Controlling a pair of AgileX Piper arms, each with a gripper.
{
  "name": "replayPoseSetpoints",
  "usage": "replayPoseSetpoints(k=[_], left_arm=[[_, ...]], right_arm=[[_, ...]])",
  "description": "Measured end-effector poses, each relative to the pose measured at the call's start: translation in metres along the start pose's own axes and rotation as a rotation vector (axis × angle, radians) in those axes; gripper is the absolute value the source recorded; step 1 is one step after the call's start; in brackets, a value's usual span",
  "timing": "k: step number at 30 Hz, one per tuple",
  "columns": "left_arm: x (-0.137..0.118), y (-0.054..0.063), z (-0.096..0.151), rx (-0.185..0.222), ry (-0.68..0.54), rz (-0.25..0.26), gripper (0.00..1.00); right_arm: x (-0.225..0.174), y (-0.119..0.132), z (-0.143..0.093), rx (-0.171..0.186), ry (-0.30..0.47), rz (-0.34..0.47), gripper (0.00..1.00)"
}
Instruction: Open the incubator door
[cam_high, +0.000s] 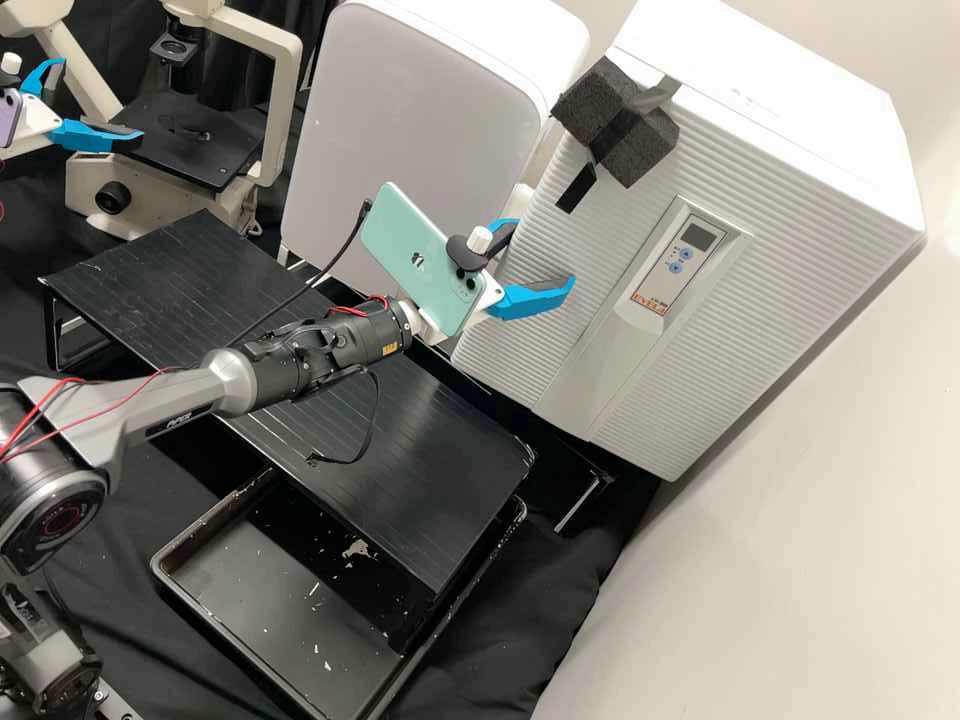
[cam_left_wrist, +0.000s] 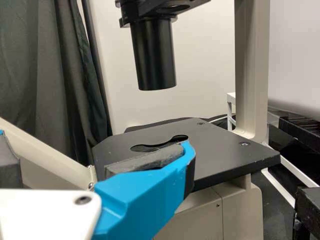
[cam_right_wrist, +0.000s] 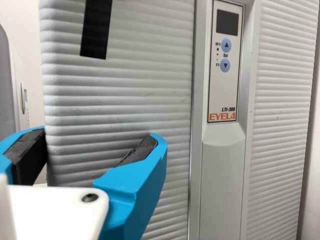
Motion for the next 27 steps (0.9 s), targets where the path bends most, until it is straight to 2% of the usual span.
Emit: replayPoseSetpoints(k=[3,5,13,21,27], left_arm=[[0.000,0.000,0.000,0.000,0.000,0.000,1.00],[0.000,0.000,0.000,0.000,0.000,0.000,1.00],[0.000,0.000,0.000,0.000,0.000,0.000,1.00],[0.000,0.000,0.000,0.000,0.000,0.000,1.00],[0.000,0.000,0.000,0.000,0.000,0.000,1.00]], right_arm=[[-0.005,0.002,-0.001,0.009,-0.009,0.000,0.00],[-0.009,0.003,-0.001,0.000,-0.010,0.000,0.00],[-0.032,0.011,0.000,0.002,-0.030,0.016,0.00],[-0.066,0.024,0.002,0.028,-0.056,0.077,0.00],[-0.084,0.032,0.001,0.020,-0.065,0.128,0.00]])
